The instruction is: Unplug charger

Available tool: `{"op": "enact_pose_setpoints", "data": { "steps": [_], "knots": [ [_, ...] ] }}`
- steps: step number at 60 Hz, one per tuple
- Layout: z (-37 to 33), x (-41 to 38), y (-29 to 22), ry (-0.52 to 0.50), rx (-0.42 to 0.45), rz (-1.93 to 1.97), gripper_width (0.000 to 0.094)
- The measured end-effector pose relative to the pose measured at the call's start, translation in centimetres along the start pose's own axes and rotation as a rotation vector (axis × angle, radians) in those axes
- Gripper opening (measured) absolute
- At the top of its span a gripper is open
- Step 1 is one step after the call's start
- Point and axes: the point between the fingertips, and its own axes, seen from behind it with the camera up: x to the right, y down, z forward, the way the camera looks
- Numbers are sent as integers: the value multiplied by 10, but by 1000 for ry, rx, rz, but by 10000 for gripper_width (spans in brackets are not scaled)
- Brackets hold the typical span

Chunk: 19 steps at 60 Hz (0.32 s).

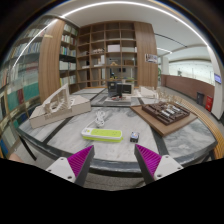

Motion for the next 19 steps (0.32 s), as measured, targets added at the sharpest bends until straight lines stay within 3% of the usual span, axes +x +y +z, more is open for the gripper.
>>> {"op": "enact_pose_setpoints", "data": {
  "steps": [9,15,19],
  "knots": [
    [-14,-20,12,-64,-7,-50,843],
    [-15,-14,3,-57,39,-32,853],
    [-17,-21,-2,-104,50,25,839]
  ]
}}
